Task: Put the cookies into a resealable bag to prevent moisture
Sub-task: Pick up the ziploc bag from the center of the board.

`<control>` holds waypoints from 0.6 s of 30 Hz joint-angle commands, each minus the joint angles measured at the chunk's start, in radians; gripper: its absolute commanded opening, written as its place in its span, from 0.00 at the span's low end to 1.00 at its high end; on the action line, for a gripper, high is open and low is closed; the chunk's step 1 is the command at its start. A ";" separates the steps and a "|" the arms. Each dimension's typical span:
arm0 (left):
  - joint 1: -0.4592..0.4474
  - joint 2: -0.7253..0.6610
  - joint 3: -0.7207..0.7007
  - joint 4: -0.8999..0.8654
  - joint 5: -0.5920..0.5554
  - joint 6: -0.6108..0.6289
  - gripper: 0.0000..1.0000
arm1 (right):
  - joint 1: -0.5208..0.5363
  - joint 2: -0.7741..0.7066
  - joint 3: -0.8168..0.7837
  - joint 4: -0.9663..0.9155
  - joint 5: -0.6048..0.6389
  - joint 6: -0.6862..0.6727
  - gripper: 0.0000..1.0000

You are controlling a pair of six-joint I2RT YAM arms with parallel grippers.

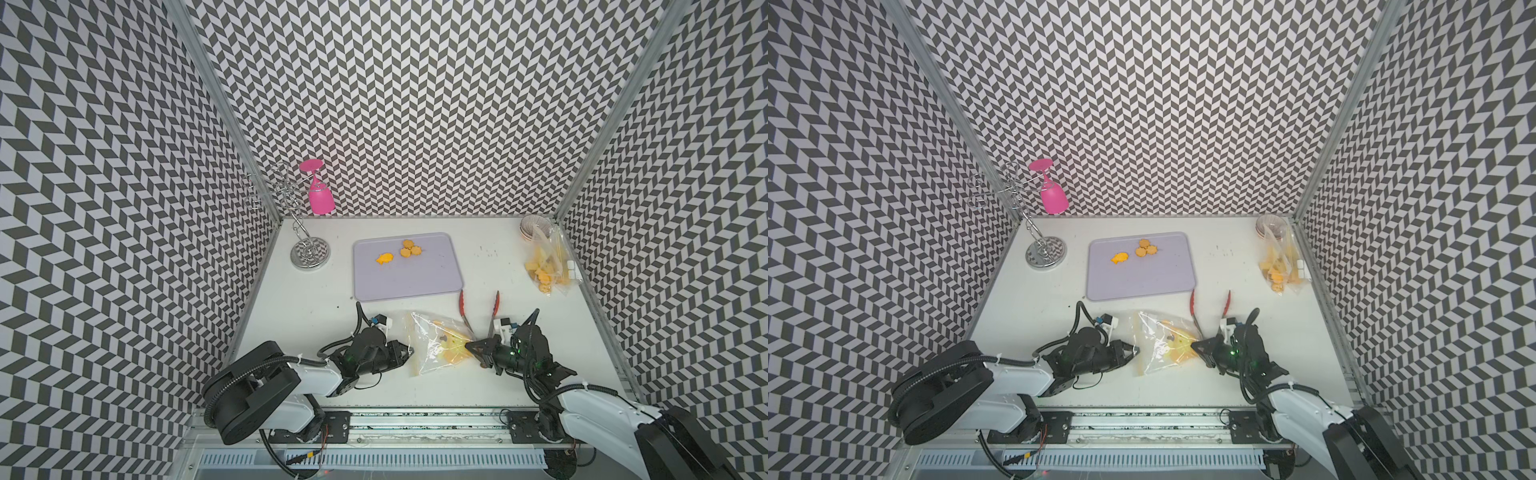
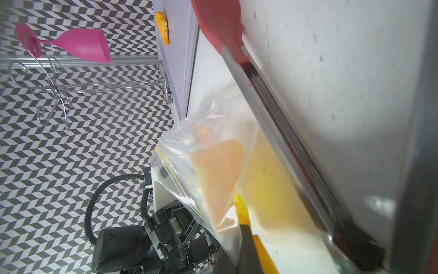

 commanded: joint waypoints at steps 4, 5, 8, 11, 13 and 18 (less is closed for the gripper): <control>-0.003 0.021 0.015 0.045 -0.025 -0.008 0.15 | 0.010 -0.030 -0.013 0.078 0.017 0.078 0.00; -0.003 0.025 0.015 0.051 -0.024 -0.008 0.14 | 0.008 -0.029 -0.013 0.080 0.015 0.081 0.00; -0.003 0.033 0.020 0.064 -0.025 -0.009 0.09 | 0.010 -0.027 -0.009 0.074 0.013 0.077 0.00; -0.003 0.032 0.029 0.064 -0.025 -0.008 0.03 | 0.011 -0.026 -0.010 0.073 0.012 0.076 0.00; -0.003 0.027 0.036 0.056 -0.028 -0.006 0.00 | 0.011 -0.027 -0.008 0.064 0.012 0.070 0.00; 0.011 -0.064 0.077 -0.082 -0.056 0.011 0.00 | 0.011 -0.044 0.139 -0.153 0.058 -0.127 0.16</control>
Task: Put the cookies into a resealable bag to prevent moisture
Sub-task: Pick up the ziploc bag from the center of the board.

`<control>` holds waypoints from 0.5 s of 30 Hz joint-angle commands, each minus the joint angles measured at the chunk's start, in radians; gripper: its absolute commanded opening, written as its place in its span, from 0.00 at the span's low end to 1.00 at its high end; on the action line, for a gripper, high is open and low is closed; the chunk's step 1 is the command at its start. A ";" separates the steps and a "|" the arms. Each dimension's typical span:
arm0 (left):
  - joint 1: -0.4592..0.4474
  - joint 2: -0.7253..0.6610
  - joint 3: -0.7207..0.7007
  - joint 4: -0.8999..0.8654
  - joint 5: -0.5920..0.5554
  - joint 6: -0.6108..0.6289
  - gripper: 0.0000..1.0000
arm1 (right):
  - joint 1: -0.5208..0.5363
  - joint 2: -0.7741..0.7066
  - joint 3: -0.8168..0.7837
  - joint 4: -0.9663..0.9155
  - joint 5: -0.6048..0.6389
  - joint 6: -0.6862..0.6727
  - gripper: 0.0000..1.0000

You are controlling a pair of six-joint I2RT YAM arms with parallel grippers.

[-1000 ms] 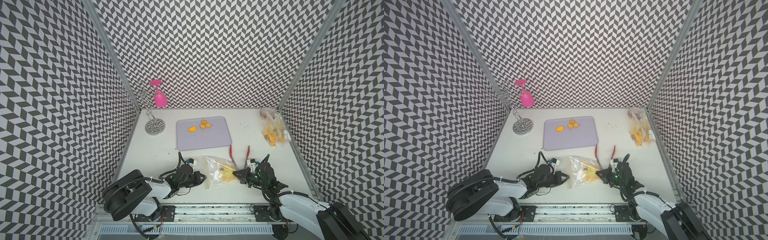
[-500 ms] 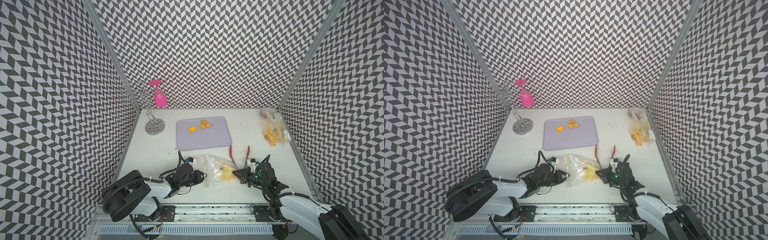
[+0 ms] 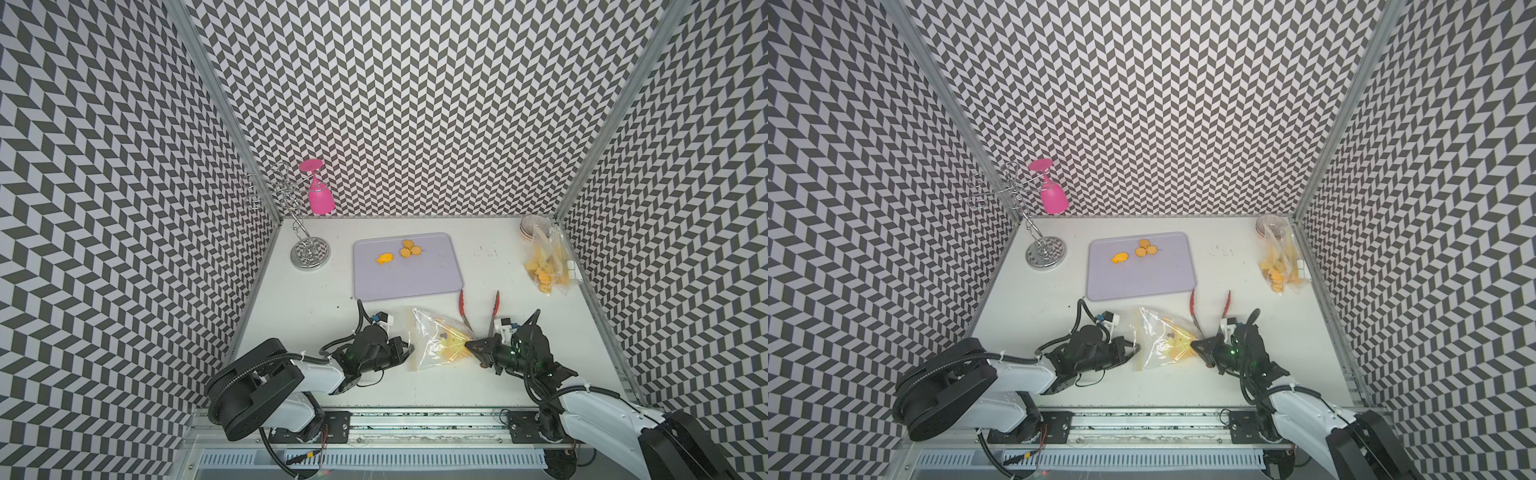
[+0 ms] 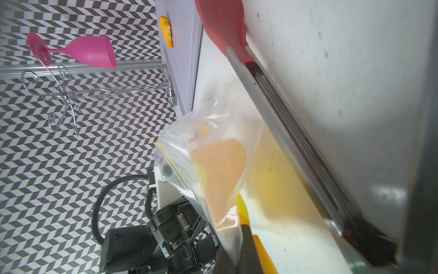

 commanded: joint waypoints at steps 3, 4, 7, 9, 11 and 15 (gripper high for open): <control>0.049 -0.170 0.112 -0.294 -0.061 0.051 0.00 | 0.005 -0.024 0.249 -0.229 0.105 -0.308 0.61; 0.076 -0.212 0.138 -0.368 -0.059 0.070 0.00 | 0.006 -0.017 0.288 -0.258 0.133 -0.356 0.85; 0.188 -0.321 0.209 -0.573 -0.016 0.123 0.00 | -0.015 0.021 0.389 -0.312 0.160 -0.451 1.00; 0.276 -0.366 0.290 -0.731 0.012 0.187 0.00 | -0.017 0.060 0.459 -0.388 0.165 -0.521 1.00; 0.350 -0.382 0.415 -0.926 -0.011 0.271 0.00 | -0.017 0.107 0.499 -0.448 0.172 -0.592 1.00; 0.467 -0.315 0.684 -1.279 -0.111 0.428 0.00 | -0.016 0.163 0.558 -0.554 0.271 -0.647 1.00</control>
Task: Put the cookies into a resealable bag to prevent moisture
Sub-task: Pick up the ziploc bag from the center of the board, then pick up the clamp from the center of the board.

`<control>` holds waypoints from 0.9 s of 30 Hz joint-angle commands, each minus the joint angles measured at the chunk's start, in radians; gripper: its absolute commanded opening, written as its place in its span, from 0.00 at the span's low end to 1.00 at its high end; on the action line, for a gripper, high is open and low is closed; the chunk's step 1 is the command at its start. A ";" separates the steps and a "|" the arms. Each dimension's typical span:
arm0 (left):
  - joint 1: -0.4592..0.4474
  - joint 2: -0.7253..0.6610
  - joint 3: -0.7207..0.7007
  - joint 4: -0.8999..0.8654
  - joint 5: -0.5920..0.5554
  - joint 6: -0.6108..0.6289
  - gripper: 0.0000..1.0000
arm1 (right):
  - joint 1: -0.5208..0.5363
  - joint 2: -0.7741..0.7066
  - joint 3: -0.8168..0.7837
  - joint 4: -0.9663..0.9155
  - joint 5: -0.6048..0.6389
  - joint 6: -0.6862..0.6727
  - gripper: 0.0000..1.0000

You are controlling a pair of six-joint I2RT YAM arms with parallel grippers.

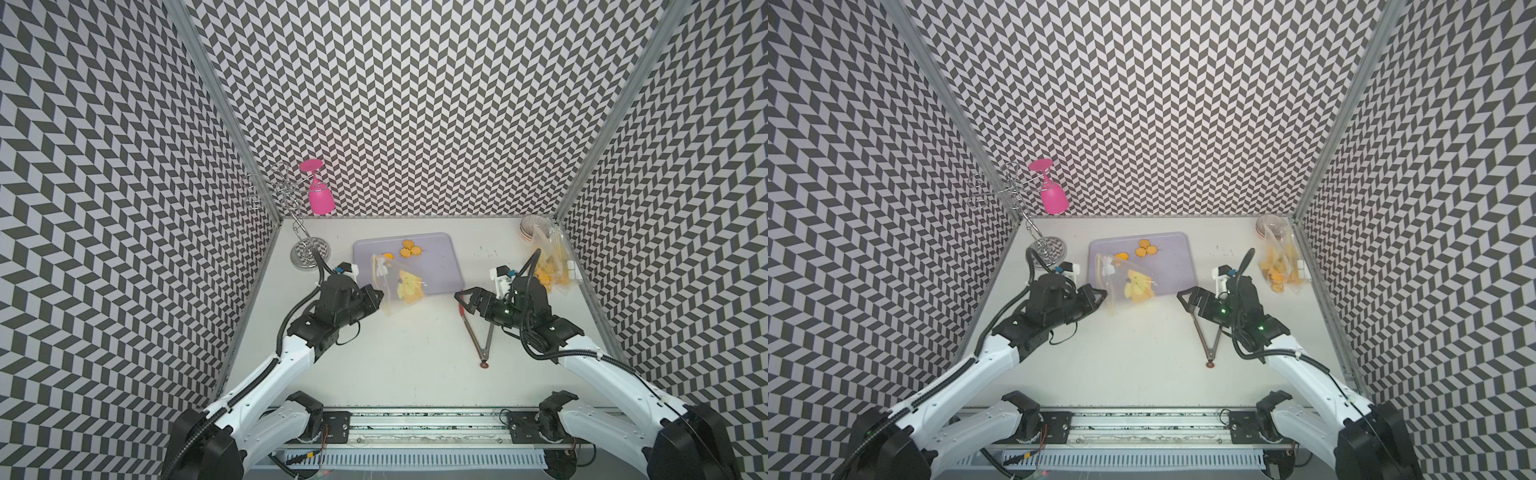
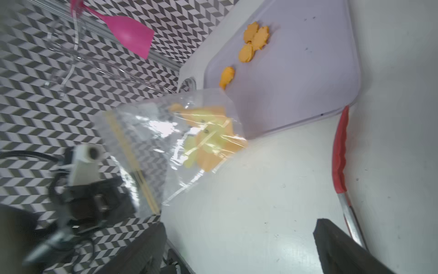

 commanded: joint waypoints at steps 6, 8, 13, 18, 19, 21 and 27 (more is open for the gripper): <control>0.169 0.223 0.574 -0.829 -0.464 0.272 0.00 | 0.013 0.014 0.054 -0.258 0.300 -0.103 1.00; 0.205 0.285 0.706 -0.965 -0.671 0.247 0.00 | 0.023 0.013 0.068 -0.367 0.436 -0.063 1.00; 0.298 0.336 0.811 -1.047 -0.922 0.214 0.00 | 0.051 0.039 0.071 -0.493 0.559 -0.019 1.00; 0.278 0.440 0.730 -1.042 -0.936 0.154 0.00 | 0.091 0.064 0.047 -0.468 0.527 -0.002 1.00; 0.271 0.462 0.704 -1.024 -0.899 0.154 0.00 | 0.102 0.070 0.039 -0.448 0.509 0.000 1.00; 0.262 0.475 0.646 -0.906 -0.761 0.204 0.00 | 0.136 0.074 0.021 -0.398 0.471 -0.008 1.00; 0.267 0.413 0.471 -0.592 -0.338 0.293 0.00 | 0.235 0.131 -0.015 -0.328 0.467 0.055 1.00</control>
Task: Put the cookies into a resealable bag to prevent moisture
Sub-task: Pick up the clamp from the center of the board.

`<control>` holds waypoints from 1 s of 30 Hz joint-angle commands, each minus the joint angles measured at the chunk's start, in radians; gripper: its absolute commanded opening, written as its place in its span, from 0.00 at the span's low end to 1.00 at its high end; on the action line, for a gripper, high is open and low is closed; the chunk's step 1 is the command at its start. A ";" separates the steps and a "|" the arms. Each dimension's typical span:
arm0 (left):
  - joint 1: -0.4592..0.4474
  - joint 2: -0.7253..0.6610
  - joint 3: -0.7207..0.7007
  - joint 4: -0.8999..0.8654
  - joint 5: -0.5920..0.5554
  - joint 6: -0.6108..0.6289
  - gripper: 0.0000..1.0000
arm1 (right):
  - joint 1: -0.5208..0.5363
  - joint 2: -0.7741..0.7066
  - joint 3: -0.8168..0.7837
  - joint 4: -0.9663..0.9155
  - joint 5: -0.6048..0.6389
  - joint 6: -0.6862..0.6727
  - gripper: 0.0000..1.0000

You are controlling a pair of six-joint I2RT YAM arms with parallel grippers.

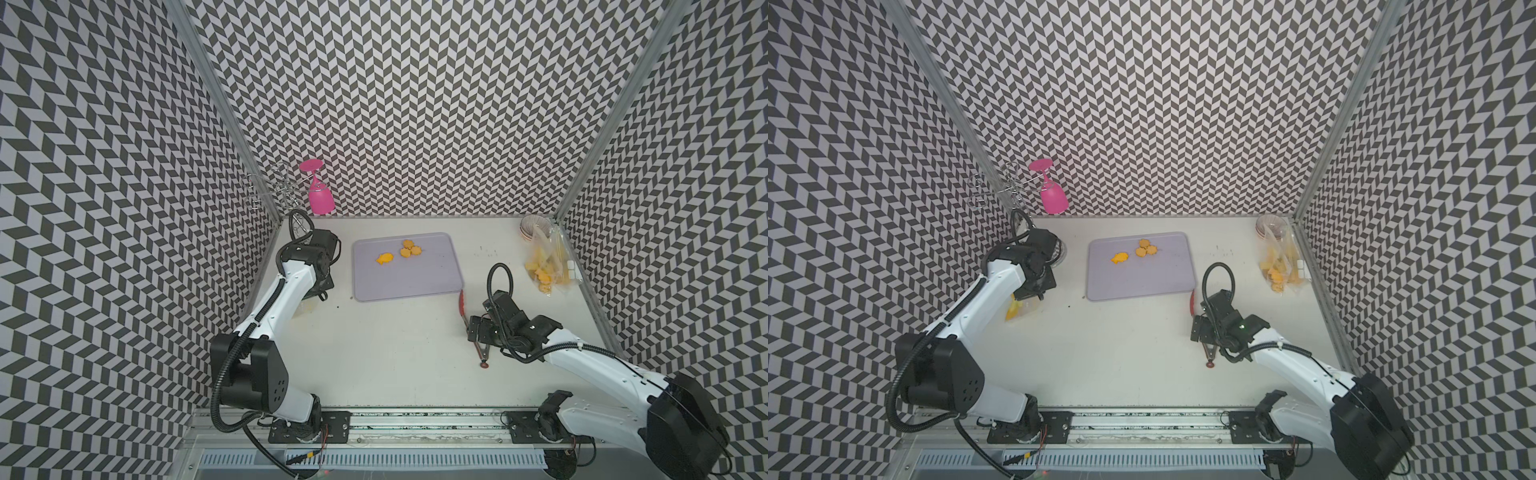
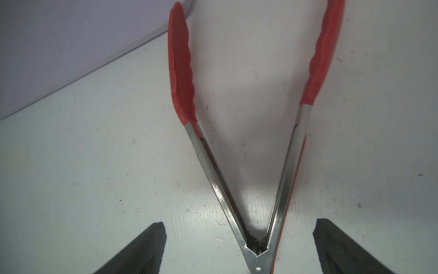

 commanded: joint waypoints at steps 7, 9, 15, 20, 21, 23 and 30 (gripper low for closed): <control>0.020 -0.019 -0.087 0.273 0.337 0.076 0.00 | 0.061 0.099 -0.038 0.082 0.112 0.115 1.00; 0.031 -0.025 -0.098 0.294 0.348 0.088 0.00 | 0.061 0.109 -0.045 0.104 0.122 0.115 1.00; 0.058 -0.043 -0.132 0.352 0.384 0.121 0.00 | 0.061 0.165 -0.066 0.171 0.146 0.103 0.99; 0.105 -0.071 -0.166 0.402 0.456 0.120 0.00 | 0.061 0.215 -0.070 0.192 0.157 0.090 0.96; 0.118 -0.078 -0.174 0.416 0.476 0.112 0.00 | 0.062 0.223 -0.072 0.192 0.160 0.092 0.94; 0.138 -0.086 -0.183 0.435 0.511 0.095 0.00 | 0.061 0.236 -0.073 0.189 0.165 0.096 0.91; 0.144 -0.079 -0.168 0.445 0.560 0.108 0.00 | 0.061 0.252 -0.081 0.189 0.165 0.103 0.76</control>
